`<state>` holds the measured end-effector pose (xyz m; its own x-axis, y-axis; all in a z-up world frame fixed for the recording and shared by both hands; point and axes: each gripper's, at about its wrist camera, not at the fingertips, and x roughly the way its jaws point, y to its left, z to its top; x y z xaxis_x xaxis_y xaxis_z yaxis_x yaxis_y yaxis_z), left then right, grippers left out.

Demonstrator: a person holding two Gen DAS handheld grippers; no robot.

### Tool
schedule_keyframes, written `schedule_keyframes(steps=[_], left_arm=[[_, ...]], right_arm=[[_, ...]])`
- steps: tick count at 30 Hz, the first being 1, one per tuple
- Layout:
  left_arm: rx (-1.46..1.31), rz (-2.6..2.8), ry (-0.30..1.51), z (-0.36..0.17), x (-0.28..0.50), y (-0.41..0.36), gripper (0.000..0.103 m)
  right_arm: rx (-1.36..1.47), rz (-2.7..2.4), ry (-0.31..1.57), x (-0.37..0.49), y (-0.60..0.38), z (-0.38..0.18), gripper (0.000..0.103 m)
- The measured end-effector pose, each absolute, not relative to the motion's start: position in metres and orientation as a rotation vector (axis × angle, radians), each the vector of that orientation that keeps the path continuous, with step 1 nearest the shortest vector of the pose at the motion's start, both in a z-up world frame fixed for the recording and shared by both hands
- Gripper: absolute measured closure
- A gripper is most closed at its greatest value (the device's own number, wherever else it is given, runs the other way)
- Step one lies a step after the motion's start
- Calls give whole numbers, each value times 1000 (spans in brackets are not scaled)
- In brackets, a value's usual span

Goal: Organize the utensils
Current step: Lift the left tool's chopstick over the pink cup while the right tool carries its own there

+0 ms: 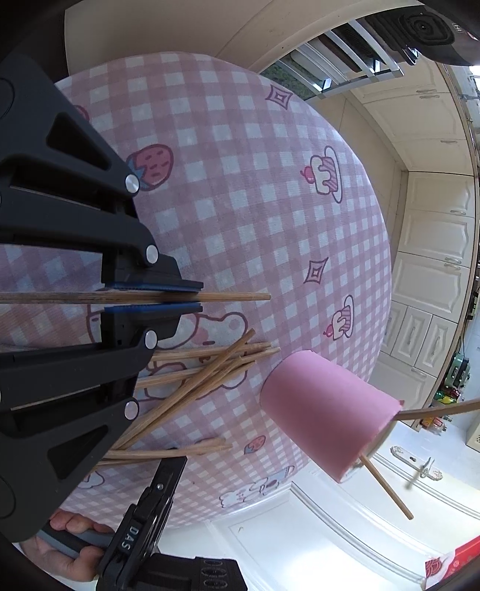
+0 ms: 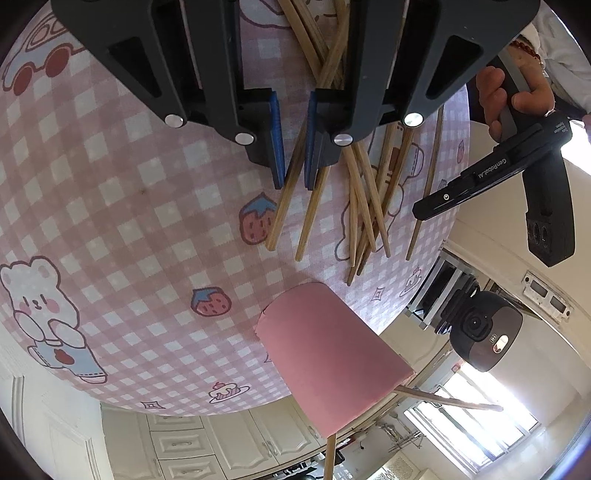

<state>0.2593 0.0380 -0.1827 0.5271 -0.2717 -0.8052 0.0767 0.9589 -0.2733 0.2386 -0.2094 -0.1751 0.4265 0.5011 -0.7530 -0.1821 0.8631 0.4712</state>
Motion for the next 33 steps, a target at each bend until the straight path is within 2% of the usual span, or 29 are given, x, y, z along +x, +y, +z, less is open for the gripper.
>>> schedule_keyframes(steps=[10, 23, 33], left_arm=[[-254, -239, 931, -151, 244, 49, 97], [-225, -308, 761, -76, 206, 37, 97], [-187, -359, 671, -30, 188, 20, 97]], right_arm=[[302, 438, 924, 230, -209, -130, 97], [173, 510, 685, 200, -182, -39, 97], [143, 542, 583, 186, -171, -4, 98]])
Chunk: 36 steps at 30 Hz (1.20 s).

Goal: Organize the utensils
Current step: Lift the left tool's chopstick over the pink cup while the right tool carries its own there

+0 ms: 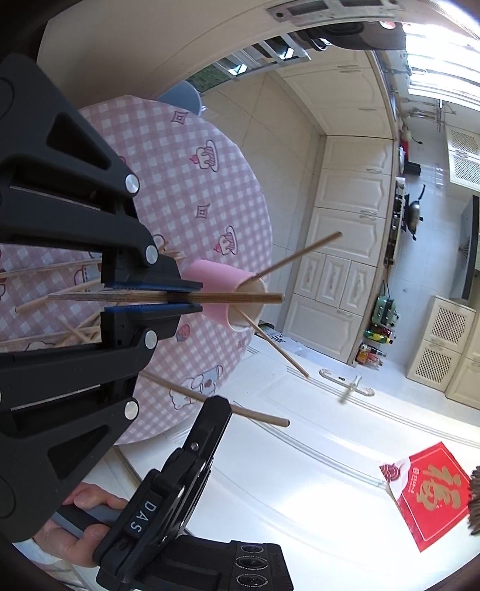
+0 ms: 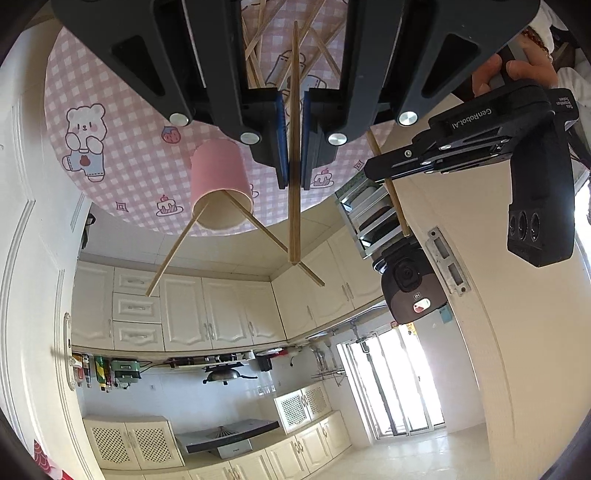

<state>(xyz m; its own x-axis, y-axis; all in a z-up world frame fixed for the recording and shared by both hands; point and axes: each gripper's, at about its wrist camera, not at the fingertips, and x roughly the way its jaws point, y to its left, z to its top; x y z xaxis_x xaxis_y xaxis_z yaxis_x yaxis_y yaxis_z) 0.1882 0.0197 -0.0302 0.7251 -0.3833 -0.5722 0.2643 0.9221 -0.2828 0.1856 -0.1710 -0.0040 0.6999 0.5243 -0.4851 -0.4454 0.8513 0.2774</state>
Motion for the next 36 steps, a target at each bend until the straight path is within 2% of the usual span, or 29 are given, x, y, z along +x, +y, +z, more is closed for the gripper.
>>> schedule_keyframes(steps=[10, 25, 36], left_arm=[[-160, -403, 608, 1, 197, 1, 97], [-232, -410, 489, 30, 259, -7, 97], [-220, -351, 321, 53, 277, -10, 97]], right_arm=[[122, 539, 498, 192, -166, 28, 98], [104, 428, 377, 238, -179, 62, 98], [83, 318, 252, 273, -187, 71, 98]])
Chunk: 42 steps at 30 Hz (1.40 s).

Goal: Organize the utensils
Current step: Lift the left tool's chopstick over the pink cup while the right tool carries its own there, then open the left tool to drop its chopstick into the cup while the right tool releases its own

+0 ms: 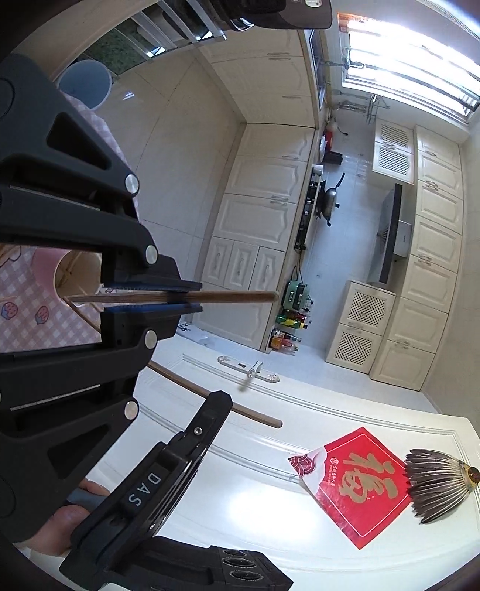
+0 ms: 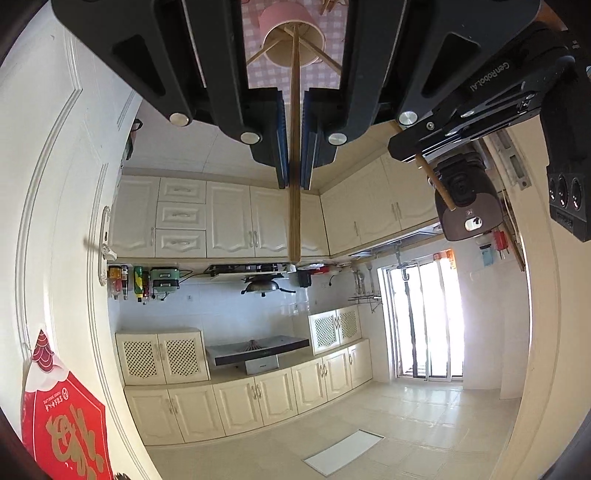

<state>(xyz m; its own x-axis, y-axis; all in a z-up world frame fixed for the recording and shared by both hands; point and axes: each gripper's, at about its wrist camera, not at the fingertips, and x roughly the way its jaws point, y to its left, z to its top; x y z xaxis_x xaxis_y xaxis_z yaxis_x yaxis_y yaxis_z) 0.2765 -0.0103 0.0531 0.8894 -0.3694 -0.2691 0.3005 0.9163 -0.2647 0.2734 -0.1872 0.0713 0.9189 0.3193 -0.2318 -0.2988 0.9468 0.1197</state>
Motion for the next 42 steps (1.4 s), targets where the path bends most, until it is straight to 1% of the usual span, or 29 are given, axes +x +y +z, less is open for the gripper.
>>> schedule_keyframes(steps=[4, 12, 20, 32, 39, 40, 42], left_arm=[[-196, -342, 328, 47, 284, -12, 97], [-158, -336, 405, 8, 294, -19, 97], [-148, -330, 462, -17, 296, -24, 97], [-128, -300, 515, -31, 283, -22, 96], [-152, -294, 554, -27, 277, -19, 96], [-148, -294, 550, -26, 275, -18, 96], [-140, -283, 544, -24, 270, -17, 78]], right_arm=[[71, 317, 256, 284, -183, 61, 98], [67, 330, 350, 290, -183, 21, 98], [75, 326, 393, 282, -187, 4, 98], [91, 327, 456, 269, -189, -16, 98], [122, 331, 480, 262, -189, -17, 96], [130, 333, 484, 261, -190, -17, 94], [137, 331, 490, 257, -191, -18, 90]])
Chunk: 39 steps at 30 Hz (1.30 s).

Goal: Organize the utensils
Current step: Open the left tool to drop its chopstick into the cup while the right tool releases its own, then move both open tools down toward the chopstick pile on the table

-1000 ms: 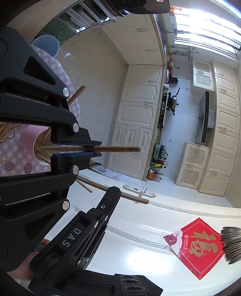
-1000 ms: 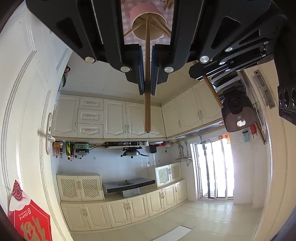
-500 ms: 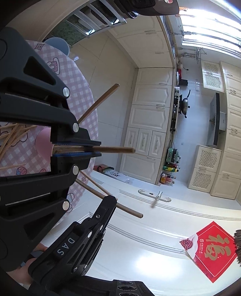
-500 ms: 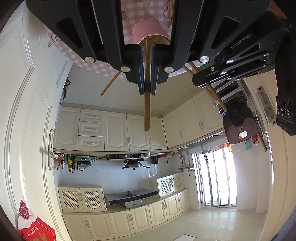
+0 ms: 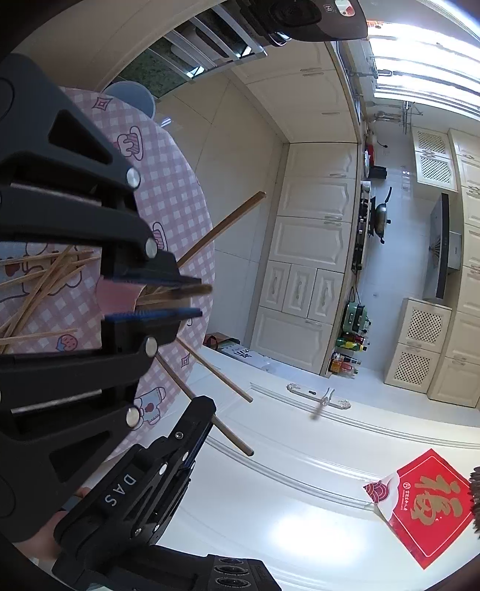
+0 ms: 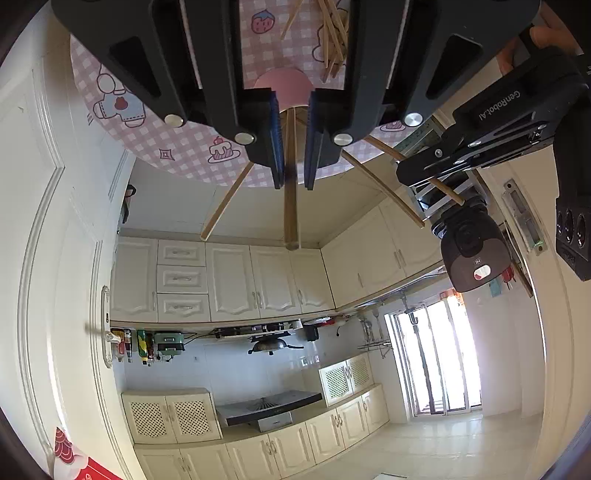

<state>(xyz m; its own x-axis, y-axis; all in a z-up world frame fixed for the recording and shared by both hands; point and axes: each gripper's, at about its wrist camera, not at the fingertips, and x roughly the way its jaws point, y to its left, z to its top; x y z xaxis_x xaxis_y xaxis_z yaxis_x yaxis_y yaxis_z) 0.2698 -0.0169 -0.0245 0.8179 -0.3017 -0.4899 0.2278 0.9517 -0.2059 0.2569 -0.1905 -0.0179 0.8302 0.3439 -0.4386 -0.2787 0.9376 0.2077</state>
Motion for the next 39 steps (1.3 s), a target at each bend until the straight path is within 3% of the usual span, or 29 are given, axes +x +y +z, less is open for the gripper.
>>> schedule_keyframes(steps=[1, 2, 6, 16, 25, 39], left_arm=[[-146, -280, 536, -24, 267, -16, 52], [-152, -278, 524, -23, 263, -15, 47], [-131, -259, 508, -18, 251, -13, 47], [-104, -232, 465, -13, 210, -5, 29], [-116, -238, 531, -39, 183, 9, 28], [-110, -234, 776, -119, 194, 18, 28]], right_arm=[[136, 327, 489, 255, -190, -17, 89], [135, 325, 488, 253, -190, -16, 86], [142, 316, 473, 242, -191, -12, 69], [154, 294, 451, 205, -194, -8, 55], [162, 323, 509, 180, -187, -30, 54], [170, 336, 728, 190, -175, -103, 54]])
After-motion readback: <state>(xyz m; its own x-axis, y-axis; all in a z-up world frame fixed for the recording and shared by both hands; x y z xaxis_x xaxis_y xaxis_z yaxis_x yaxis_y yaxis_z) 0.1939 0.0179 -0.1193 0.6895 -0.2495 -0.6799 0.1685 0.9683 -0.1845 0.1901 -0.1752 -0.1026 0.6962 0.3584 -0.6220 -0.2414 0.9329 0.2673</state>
